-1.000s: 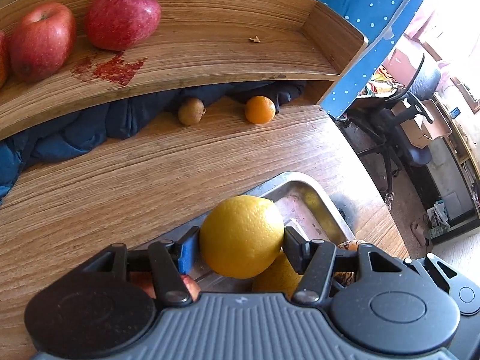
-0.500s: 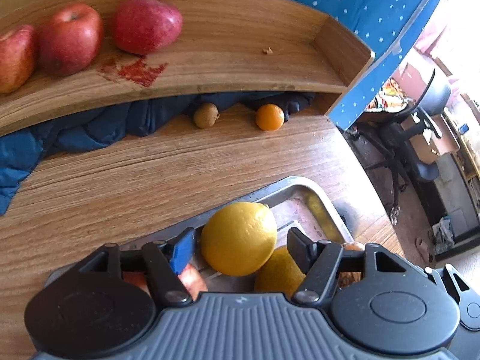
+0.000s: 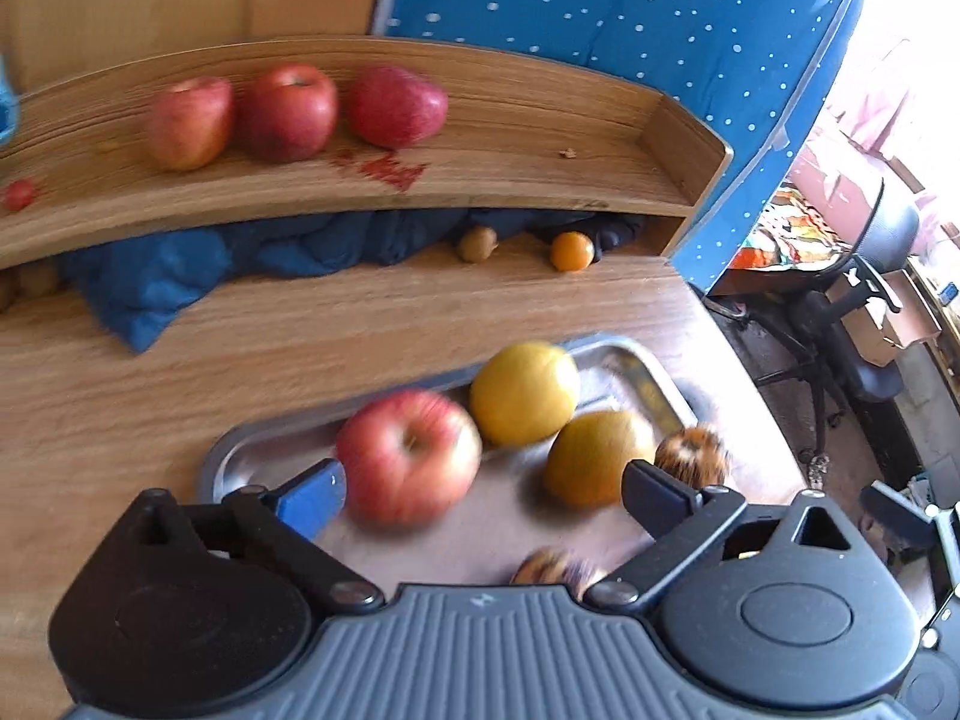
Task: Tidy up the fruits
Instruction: 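Open both tools to release the grapefruit and pepino onto the tray, then move the left tool to a kiwi while the right tool reaches a tangerine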
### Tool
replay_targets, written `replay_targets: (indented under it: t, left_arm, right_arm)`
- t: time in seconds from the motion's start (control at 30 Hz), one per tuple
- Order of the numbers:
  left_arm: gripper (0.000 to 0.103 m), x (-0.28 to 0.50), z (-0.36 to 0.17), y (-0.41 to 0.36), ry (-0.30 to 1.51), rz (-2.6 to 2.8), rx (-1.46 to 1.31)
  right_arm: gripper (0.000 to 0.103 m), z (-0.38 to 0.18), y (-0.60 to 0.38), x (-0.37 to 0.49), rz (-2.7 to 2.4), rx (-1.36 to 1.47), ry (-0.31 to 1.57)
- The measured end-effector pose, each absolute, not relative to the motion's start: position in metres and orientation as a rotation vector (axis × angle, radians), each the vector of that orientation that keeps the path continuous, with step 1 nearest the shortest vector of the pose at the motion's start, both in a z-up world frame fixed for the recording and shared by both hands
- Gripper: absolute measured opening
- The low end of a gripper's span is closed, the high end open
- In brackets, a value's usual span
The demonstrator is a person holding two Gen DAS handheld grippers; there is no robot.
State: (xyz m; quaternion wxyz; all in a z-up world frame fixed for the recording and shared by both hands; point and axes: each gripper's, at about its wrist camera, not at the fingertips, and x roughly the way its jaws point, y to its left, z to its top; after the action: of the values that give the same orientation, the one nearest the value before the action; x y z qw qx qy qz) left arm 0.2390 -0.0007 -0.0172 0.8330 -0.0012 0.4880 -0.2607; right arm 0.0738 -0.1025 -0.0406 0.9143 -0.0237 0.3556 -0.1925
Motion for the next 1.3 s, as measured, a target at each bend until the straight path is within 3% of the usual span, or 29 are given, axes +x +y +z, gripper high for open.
replay_targets:
  t: [0.6,0.9,1.3]
  left_arm:
    - [0.102,0.146,-0.020,0.072,1.100,-0.370,-0.044]
    - [0.102,0.125,-0.025,0.061,1.175,-0.387,0.027]
    - [0.102,0.162,-0.033,0.017,1.190,-0.412,0.059]
  right_arm:
    - [0.102,-0.033,-0.068,0.012,-0.306,0.003,0.692]
    - [0.102,-0.038,-0.066,-0.001,-0.287,0.040,0.727]
    - [0.102,-0.051,-0.099,0.022,-0.308,0.059,0.770]
